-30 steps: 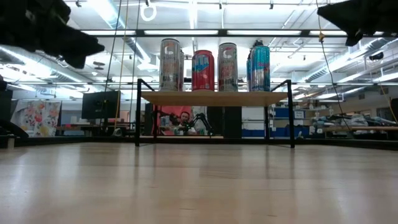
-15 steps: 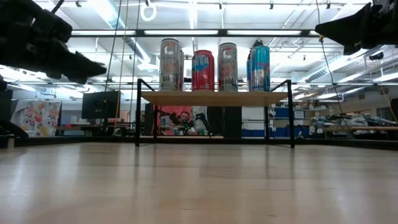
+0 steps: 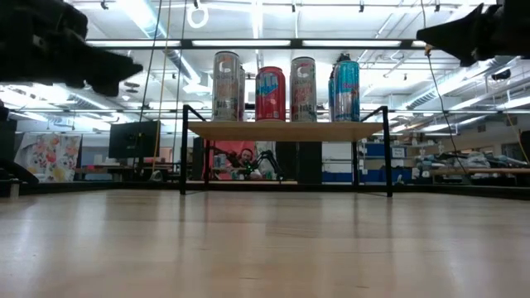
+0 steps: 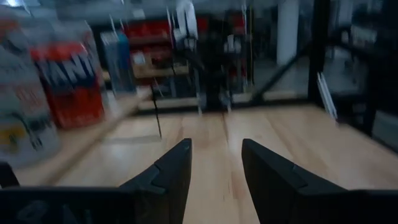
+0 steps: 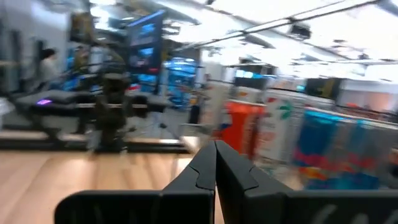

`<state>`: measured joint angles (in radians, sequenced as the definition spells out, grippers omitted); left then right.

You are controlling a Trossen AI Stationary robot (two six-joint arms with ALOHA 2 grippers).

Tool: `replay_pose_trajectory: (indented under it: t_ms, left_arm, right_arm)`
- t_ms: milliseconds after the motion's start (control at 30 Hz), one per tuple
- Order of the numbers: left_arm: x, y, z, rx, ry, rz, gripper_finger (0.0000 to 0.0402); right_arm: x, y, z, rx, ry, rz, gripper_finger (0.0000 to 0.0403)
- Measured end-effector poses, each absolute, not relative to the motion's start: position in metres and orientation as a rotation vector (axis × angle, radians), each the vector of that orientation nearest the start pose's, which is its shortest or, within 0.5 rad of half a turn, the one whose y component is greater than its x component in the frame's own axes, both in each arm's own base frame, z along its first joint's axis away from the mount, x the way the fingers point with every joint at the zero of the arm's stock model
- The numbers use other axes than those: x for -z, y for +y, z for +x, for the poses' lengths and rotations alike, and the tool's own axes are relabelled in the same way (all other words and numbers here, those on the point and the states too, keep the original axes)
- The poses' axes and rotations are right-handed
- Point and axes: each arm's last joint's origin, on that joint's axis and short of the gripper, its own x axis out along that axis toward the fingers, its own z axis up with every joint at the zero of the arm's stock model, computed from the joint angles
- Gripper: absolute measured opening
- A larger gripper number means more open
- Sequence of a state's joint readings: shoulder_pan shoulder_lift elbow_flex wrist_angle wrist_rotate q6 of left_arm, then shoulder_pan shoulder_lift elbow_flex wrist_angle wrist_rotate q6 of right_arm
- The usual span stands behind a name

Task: Place canned beverage on shelf
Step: Return to Home Position

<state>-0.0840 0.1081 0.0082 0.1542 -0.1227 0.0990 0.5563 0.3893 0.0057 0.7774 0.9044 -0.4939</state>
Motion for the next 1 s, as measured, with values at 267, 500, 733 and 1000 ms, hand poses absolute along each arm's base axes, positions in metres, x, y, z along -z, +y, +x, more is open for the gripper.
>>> replay_pose_trajectory:
  t_ms: [267, 500, 733, 1000]
  left_arm:
    - [-0.178, -0.005, 0.103, -0.051, -0.112, 0.070, 0.0150]
    - [-0.189, -0.005, 0.101, -0.057, -0.226, 0.074, 0.0150]
    - [-0.197, -0.008, 0.100, 0.045, -0.209, 0.088, 0.0150]
    - [-0.193, -0.010, 0.099, 0.147, -0.033, 0.126, 0.0150]
  right_arm:
    - [-0.208, 0.032, 0.093, 0.266, -0.323, -0.241, 0.0009]
    - [-0.199, 0.040, 0.090, -0.113, -0.328, -0.121, 0.0008]
    - [-0.183, 0.045, 0.089, -0.323, -0.186, -0.071, 0.0008]
    - [-0.171, 0.052, 0.086, -0.582, -0.068, -0.037, 0.0009]
